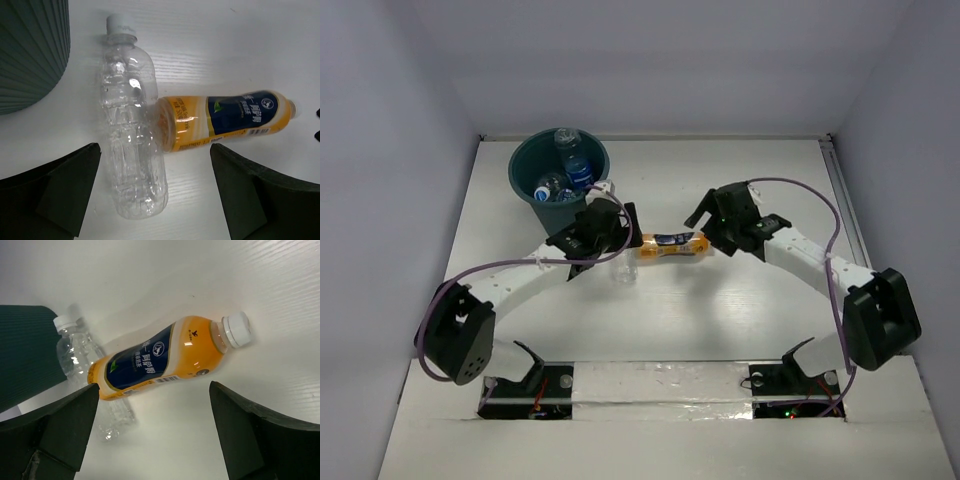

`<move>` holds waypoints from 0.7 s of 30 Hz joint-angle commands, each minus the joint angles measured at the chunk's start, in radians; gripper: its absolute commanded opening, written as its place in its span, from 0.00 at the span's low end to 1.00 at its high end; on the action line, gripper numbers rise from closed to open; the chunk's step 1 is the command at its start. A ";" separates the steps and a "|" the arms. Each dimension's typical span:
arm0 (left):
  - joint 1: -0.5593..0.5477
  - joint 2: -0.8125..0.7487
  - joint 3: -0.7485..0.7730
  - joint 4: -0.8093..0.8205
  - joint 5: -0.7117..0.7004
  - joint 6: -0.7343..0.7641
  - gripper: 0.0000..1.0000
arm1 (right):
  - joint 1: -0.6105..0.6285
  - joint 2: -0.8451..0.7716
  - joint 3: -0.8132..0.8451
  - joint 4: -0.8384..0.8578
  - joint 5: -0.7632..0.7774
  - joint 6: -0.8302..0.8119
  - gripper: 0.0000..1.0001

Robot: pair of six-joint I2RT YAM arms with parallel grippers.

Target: Put the plastic bottles in the bin

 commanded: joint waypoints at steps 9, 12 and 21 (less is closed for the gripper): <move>0.006 0.220 0.009 -0.048 -0.063 -0.125 0.89 | -0.064 0.222 0.020 0.068 -0.093 0.131 0.98; 0.006 0.259 0.028 -0.041 -0.063 -0.131 0.88 | -0.075 0.265 0.044 0.056 -0.094 0.143 0.98; -0.024 0.191 -0.043 -0.033 -0.062 -0.162 0.86 | -0.123 0.350 0.060 0.041 -0.073 0.111 0.87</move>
